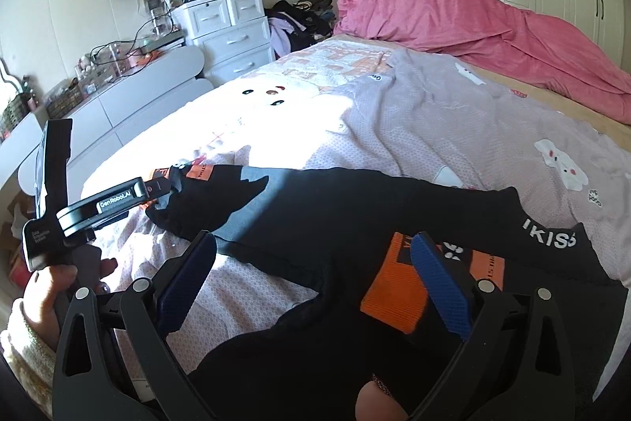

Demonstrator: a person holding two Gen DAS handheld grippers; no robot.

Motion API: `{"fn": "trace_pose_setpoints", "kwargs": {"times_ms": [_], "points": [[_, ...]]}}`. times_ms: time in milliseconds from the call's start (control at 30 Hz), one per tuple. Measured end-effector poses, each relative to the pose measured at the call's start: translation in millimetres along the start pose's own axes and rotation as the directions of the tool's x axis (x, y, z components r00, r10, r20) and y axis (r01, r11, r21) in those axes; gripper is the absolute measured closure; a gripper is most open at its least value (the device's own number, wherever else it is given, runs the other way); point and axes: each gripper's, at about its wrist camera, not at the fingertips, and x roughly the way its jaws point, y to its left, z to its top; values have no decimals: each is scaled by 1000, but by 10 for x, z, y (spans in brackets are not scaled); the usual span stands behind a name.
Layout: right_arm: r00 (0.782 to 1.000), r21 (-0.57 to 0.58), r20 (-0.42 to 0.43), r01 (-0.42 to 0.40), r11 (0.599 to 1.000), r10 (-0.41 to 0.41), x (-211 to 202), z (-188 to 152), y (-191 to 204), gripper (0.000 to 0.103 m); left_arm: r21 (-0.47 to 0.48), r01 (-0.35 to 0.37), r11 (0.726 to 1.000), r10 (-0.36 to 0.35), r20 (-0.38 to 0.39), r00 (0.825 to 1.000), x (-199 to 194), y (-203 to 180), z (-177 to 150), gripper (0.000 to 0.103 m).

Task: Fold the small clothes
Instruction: 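Move the left gripper to the other sleeve's orange cuff, then close the left gripper on the orange cuff and lift it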

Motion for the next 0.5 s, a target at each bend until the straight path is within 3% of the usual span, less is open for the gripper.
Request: {"fn": "trace_pose_setpoints", "kwargs": {"times_ms": [267,500], "points": [[999,-36,-34,-28,999,27,285,29,153,5,-79,-7,997,4,-43,999,172,190,50,10],[998,-2,-45,-54,999,54,416,37,171,5,-137,-29,990,20,-71,997,341,288,54,12]]}}
